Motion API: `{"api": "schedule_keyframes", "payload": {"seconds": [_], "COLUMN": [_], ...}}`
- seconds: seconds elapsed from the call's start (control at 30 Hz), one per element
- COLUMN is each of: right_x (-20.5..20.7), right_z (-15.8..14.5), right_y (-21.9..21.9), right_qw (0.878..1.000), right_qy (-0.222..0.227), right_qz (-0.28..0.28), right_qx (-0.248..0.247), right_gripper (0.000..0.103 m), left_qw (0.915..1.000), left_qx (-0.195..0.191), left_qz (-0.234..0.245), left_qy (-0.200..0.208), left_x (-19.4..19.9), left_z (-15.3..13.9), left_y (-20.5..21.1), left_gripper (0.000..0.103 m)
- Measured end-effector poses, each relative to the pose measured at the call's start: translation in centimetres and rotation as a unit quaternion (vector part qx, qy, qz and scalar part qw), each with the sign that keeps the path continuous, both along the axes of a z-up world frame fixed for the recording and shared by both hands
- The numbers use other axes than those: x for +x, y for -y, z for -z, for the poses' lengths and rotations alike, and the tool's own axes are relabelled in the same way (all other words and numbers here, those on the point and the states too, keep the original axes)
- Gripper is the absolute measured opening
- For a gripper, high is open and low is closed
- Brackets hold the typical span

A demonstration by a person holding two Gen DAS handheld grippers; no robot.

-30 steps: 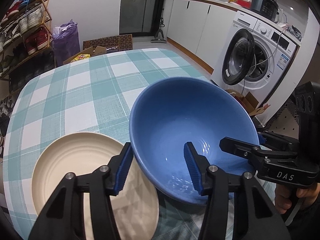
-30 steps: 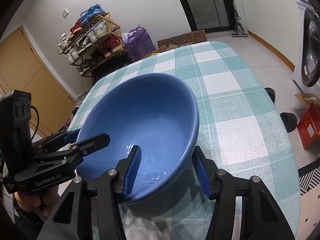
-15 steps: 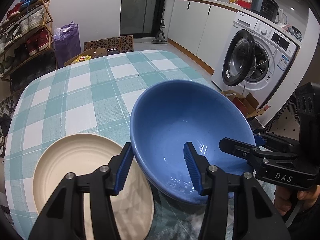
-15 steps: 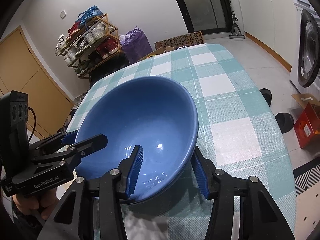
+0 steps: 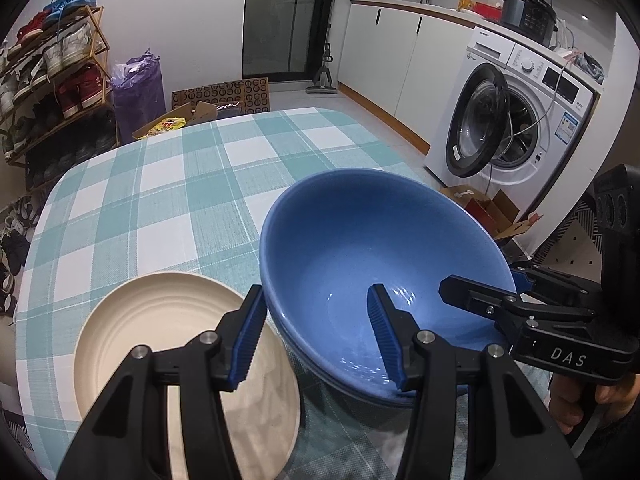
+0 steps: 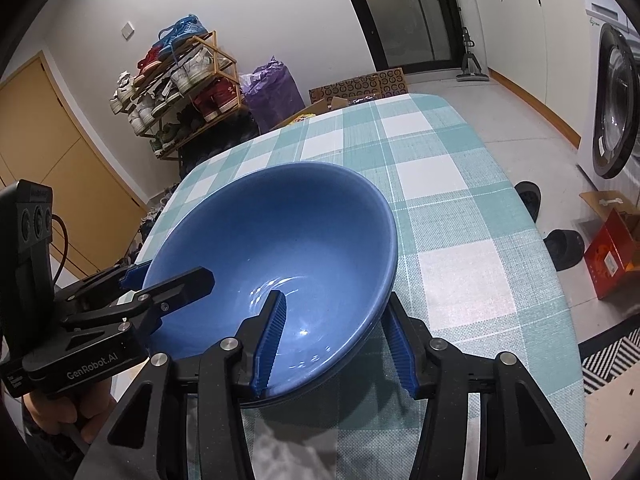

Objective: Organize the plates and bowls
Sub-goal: 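Lift the nested blue bowls with both grippers and carry them over the plates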

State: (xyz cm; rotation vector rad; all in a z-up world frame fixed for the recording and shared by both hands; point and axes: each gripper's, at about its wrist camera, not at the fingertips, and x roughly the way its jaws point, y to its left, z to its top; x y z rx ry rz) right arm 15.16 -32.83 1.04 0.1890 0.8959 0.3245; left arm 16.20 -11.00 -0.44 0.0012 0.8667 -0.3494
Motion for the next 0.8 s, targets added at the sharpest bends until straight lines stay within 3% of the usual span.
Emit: {"api": "schedule_keyframes", "payload": {"seconds": [0.8], "right_x": [-2.1], "right_z": [-3.1], "right_y": [-1.0], "right_qw": [0.999], "right_qy": [0.035], "right_qz": [-0.009], "right_qx": [-0.002], "right_gripper": [0.051], "left_qw": [0.9993], "left_qx": [-0.005], "left_qz": [-0.022], "left_qy": [0.030], "left_x": [-1.4], "left_z": [-2.2], "left_y": [-1.0], "left_gripper": [0.051]}}
